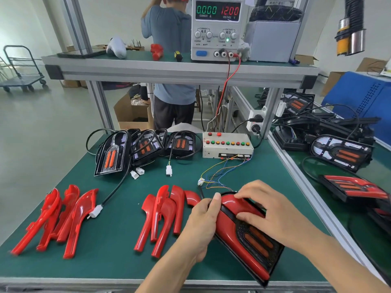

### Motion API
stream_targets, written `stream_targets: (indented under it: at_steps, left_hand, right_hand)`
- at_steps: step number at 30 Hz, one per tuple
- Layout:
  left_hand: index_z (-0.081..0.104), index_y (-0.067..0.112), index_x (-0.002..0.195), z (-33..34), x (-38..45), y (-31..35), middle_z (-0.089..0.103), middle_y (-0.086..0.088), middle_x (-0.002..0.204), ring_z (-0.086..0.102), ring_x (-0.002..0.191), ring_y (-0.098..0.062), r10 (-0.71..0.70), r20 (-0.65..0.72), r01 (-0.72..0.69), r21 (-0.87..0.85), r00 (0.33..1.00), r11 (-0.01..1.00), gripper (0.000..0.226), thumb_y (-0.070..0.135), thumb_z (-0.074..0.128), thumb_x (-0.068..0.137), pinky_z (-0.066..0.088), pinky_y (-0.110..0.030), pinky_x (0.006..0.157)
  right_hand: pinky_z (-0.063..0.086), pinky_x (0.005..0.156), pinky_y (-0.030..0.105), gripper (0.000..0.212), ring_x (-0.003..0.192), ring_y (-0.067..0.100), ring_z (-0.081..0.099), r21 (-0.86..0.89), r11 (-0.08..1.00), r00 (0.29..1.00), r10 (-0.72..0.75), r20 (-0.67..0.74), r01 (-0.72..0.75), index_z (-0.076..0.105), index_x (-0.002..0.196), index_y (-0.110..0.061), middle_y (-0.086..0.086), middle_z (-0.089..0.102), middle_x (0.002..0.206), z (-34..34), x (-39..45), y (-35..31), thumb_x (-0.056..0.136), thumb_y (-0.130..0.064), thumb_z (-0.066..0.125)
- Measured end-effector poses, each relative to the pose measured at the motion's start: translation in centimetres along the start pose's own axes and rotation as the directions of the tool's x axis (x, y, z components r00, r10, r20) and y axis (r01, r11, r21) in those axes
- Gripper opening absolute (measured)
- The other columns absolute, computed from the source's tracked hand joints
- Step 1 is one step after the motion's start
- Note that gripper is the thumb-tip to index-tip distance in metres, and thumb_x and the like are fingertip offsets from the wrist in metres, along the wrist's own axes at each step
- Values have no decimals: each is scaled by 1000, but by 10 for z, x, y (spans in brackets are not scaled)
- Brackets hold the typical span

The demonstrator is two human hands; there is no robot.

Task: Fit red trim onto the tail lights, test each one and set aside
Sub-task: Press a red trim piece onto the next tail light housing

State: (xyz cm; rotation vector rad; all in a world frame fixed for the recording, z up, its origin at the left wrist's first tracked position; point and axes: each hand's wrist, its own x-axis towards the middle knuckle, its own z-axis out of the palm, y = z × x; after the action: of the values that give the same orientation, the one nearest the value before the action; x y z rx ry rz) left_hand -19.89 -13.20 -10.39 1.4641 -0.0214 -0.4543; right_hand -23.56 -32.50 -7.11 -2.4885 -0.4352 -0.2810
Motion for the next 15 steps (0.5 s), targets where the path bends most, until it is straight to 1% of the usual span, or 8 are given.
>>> stream_targets:
  at_steps: [3,5,6,9,11,12,13,15]
  left_hand:
    - [57,-1,100,-1,1,-1,48,-6,82,44,77,-20,19,2,-19,43,1000,999,65,63,47,99,41,-39,76]
    - [57,0,96,-2,2,-2,45,-6,81,42,76,-20,30,-1,-29,48,1000,998,67,67,48,95,40,-39,75]
    - [56,-2,98,-3,3,-1,45,-6,82,42,77,-20,36,-1,-36,44,999,998,69,67,48,95,40,-39,75]
    - [58,-3,105,-3,5,1,49,-7,83,45,77,-20,48,2,-48,37,999,998,67,63,47,99,43,-40,76]
    - [60,-2,106,-3,5,2,51,-7,82,47,76,-20,54,-7,-54,43,999,998,67,62,46,99,45,-40,76]
    - [59,-4,107,-3,5,2,49,-8,82,46,76,-20,54,-8,-54,38,999,998,68,62,45,99,44,-40,75]
    - [57,-6,108,-3,6,1,49,-8,83,45,76,-21,55,-7,-54,32,998,998,71,63,45,99,44,-40,75]
    - [57,-6,111,-3,7,1,51,-9,85,47,78,-21,59,5,-59,21,998,998,79,70,44,96,45,-42,77]
  right_hand:
    - [41,98,15,37,111,0,54,-143,987,997,-72,6,72,63,125,-32,-21,49,117,-4,-2,2,93,-51,62]
    - [43,96,16,40,106,1,53,-234,965,993,-115,21,116,63,127,-29,-18,50,115,-6,-3,3,94,-52,57]
    - [45,93,18,42,102,2,54,-280,952,992,-123,21,124,63,128,-27,-16,50,113,-7,-4,3,94,-52,56]
    - [53,74,22,43,88,6,58,-393,911,988,-152,-34,126,66,122,-23,-11,54,106,-11,-6,2,94,-53,55]
    - [54,59,24,39,79,11,61,-496,851,968,-240,-70,175,68,116,-18,-6,58,99,-8,-6,1,92,-47,58]
    - [54,55,26,37,76,15,62,-533,824,956,-281,-85,195,70,114,-15,-3,59,96,-6,-7,1,91,-43,61]
    - [54,52,28,35,72,17,63,-559,804,945,-309,-103,202,71,112,-12,-1,61,94,-3,-7,2,91,-40,63]
    - [54,51,28,34,67,18,63,-578,798,937,-314,-156,171,73,109,-9,1,62,92,1,-7,2,96,-38,58]
